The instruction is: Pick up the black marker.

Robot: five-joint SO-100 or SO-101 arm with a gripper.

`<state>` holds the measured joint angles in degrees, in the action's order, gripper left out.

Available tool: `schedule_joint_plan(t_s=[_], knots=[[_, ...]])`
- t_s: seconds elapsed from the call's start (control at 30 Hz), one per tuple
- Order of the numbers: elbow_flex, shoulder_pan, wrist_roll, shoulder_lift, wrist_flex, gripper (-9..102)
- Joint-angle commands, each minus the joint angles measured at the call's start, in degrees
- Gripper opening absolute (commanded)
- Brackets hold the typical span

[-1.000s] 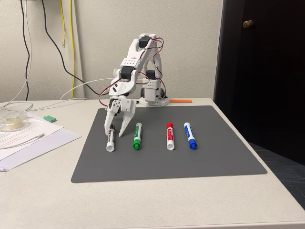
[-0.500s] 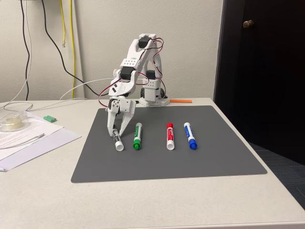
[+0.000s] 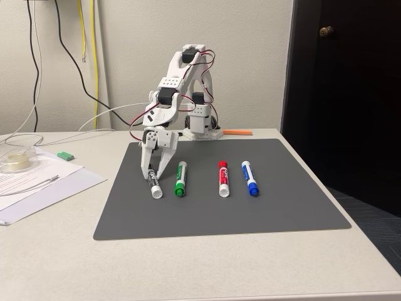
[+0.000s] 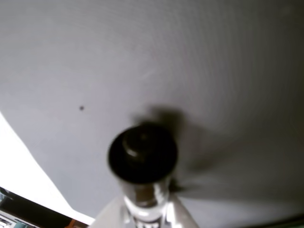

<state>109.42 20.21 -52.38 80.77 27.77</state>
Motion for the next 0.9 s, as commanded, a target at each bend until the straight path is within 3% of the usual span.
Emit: schedule_joint_plan(t_s=[0.0, 0.53, 0.87], knots=[[-1.85, 0.35, -0.44, 4.66, 1.23, 0], [-37.97, -0.09, -10.2, 5.45, 39.11, 0], [-42.71, -0.09, -11.25, 6.42, 43.59, 0]])
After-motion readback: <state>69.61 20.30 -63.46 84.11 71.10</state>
